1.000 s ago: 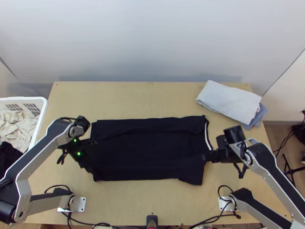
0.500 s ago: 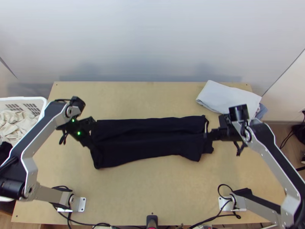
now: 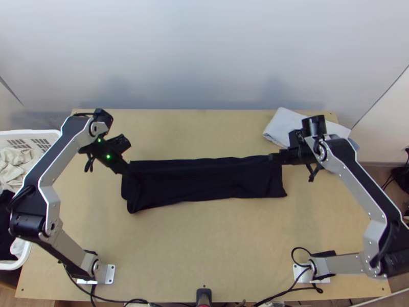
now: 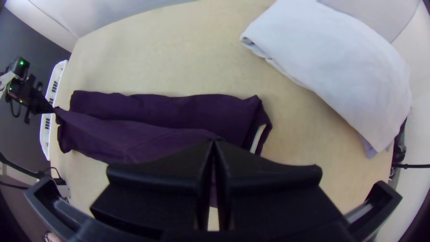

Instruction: Fold the t-shirt

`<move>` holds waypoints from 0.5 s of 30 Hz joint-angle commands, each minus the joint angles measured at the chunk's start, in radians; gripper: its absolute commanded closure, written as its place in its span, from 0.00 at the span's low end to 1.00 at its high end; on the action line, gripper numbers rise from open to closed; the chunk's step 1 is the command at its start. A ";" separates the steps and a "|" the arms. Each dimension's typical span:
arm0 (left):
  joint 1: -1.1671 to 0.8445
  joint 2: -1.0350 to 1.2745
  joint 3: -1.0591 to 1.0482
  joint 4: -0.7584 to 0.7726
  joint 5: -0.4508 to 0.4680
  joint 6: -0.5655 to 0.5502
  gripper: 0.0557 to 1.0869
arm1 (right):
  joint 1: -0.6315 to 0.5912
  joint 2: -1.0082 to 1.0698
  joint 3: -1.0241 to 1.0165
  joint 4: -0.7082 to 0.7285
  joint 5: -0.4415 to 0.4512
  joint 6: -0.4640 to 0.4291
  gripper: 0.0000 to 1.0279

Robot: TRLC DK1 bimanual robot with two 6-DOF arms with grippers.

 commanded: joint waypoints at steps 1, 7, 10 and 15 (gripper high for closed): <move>0.009 0.081 0.089 0.003 0.002 -0.001 0.96 | -0.004 0.078 0.078 0.007 -0.001 -0.003 0.97; 0.006 0.113 0.091 0.020 0.018 -0.002 0.86 | 0.004 0.084 0.090 0.007 0.002 0.009 0.96; 0.000 0.120 0.094 0.059 0.022 -0.005 0.18 | 0.004 0.078 0.096 0.009 0.009 0.032 0.32; 0.070 0.064 0.054 0.319 0.243 -0.171 0.04 | -0.004 0.025 0.107 0.015 0.115 0.127 0.03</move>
